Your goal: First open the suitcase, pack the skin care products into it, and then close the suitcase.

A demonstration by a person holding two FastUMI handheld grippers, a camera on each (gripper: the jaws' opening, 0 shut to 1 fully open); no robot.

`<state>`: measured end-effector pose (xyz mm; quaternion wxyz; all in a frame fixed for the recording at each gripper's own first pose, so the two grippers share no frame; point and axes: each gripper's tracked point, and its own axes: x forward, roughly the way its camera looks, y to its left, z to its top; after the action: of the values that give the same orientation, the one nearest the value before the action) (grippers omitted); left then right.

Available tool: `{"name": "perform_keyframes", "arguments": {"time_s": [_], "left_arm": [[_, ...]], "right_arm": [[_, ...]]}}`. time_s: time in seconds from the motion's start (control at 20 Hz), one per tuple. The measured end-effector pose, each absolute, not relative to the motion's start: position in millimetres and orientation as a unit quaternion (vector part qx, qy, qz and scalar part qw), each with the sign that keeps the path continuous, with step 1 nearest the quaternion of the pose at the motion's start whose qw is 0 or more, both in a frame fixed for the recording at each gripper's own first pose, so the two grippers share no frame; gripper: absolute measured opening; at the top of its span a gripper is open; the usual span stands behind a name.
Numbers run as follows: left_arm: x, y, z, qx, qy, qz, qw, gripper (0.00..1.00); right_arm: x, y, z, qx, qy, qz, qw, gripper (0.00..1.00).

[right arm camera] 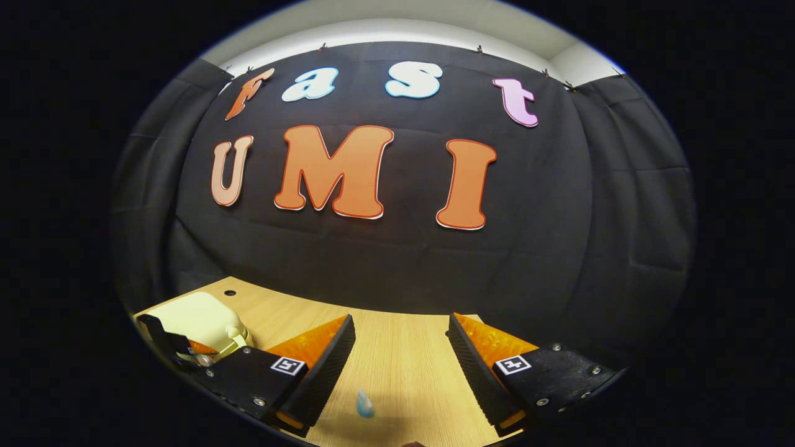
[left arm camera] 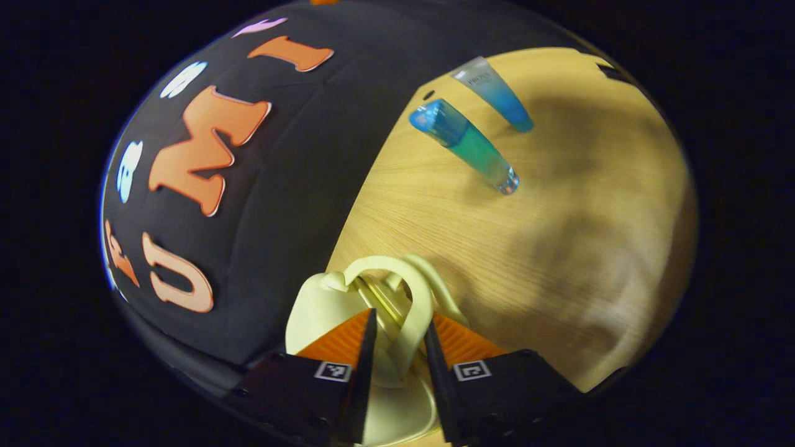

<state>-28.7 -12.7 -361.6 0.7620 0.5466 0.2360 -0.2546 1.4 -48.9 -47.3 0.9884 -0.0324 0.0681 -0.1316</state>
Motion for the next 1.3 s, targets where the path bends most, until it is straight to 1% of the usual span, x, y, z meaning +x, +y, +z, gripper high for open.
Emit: {"name": "perform_keyframes", "arguments": {"time_s": [0.05, 0.1, 0.15, 0.25, 0.35, 0.5, 0.65, 0.9, 1.3], "left_arm": [[-27.9, -16.5, -366.1, 0.558, 0.228, -0.256, 0.756, 0.20], [-26.1, -17.6, -363.3, 0.562, 0.220, -0.252, 0.757, 0.18], [-28.8, -16.4, -358.3, 0.545, 0.226, -0.253, 0.767, 0.06], [-28.8, -14.6, -350.3, 0.489, 0.243, -0.252, 0.799, 0.05], [-16.7, -11.8, -333.8, 0.457, 0.237, -0.240, 0.823, 0.05], [-10.1, -0.4, -289.4, 0.423, 0.223, -0.217, 0.851, 0.05], [-2.5, 20.3, -253.5, 0.401, 0.207, -0.189, 0.872, 0.05], [19.0, 71.2, -200.8, 0.337, 0.201, -0.144, 0.908, 0.04], [51.0, 172.4, -153.9, 0.248, 0.190, -0.064, 0.948, 0.05]], "right_arm": [[1.7, -49.5, -45.3, -0.033, 0.066, -0.132, 0.989, 0.96], [0.8, -49.9, -44.0, -0.034, 0.064, -0.132, 0.989, 0.96], [1.0, -51.2, -43.7, -0.034, 0.063, -0.134, 0.988, 0.95], [0.2, -51.3, -44.7, -0.032, 0.063, -0.134, 0.989, 0.95], [0.4, -49.2, -45.2, -0.032, 0.065, -0.133, 0.988, 0.95], [0.5, -44.5, -43.8, -0.035, 0.065, -0.130, 0.989, 0.95], [4.4, -38.5, -44.5, -0.038, 0.070, -0.125, 0.989, 0.95], [8.5, -30.0, -43.4, -0.044, 0.074, -0.125, 0.988, 0.95], [19.4, -0.8, -44.1, -0.049, 0.077, -0.116, 0.989, 0.95]]}}
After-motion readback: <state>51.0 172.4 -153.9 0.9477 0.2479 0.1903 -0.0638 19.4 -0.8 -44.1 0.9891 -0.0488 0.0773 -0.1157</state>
